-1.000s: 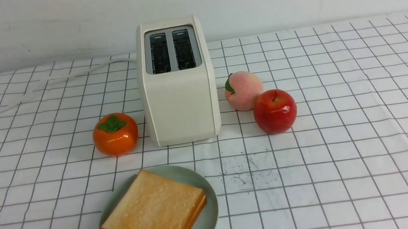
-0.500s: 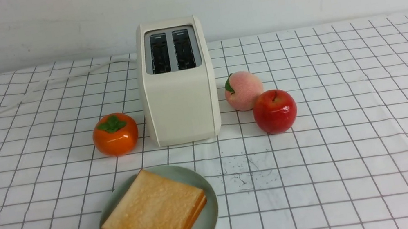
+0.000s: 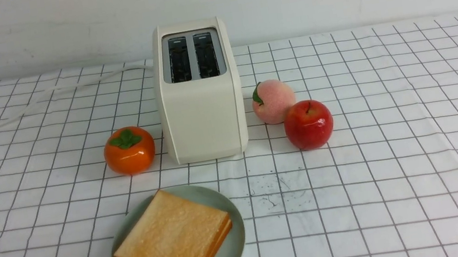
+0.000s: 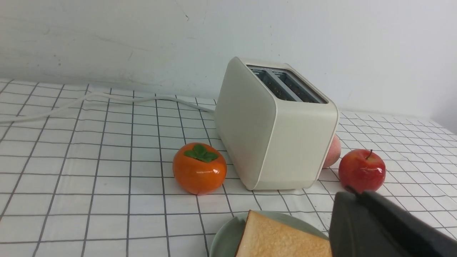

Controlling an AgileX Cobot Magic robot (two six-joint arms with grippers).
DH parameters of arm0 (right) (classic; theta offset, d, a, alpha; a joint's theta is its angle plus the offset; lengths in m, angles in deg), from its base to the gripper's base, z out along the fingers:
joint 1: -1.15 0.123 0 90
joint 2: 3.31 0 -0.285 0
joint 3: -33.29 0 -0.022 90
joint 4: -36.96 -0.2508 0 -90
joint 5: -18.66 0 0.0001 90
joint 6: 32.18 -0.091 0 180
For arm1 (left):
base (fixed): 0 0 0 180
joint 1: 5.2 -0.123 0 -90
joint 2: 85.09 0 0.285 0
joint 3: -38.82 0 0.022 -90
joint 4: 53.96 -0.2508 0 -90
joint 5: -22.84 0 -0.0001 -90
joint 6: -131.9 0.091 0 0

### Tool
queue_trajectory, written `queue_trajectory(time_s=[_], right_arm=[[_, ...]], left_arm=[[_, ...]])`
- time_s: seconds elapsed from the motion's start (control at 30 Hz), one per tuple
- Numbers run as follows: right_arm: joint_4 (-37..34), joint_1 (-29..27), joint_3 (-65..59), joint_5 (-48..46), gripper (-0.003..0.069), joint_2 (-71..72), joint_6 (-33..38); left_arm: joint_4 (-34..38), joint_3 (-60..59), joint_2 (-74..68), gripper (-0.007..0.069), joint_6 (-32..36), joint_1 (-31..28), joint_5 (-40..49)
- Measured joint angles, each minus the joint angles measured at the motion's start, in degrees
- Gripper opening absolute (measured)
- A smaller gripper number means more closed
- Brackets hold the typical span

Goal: Take toasted bread from bread machine on white checkered table place on plate.

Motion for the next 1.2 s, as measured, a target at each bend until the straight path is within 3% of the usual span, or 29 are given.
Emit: queue_trajectory(time_s=[1.07,1.2], right_arm=[[-0.12,0.0,0.16,-0.57,-0.0009,0.0,-0.67],[-0.12,0.0,0.16,-0.57,-0.0004,0.0,-0.67]], left_arm=[[-0.06,-0.1,0.0,0.0022,-0.06,0.0,-0.54],[-4.27,-3.77,0.81,-0.0006,-2.1,0.0,-3.44]])
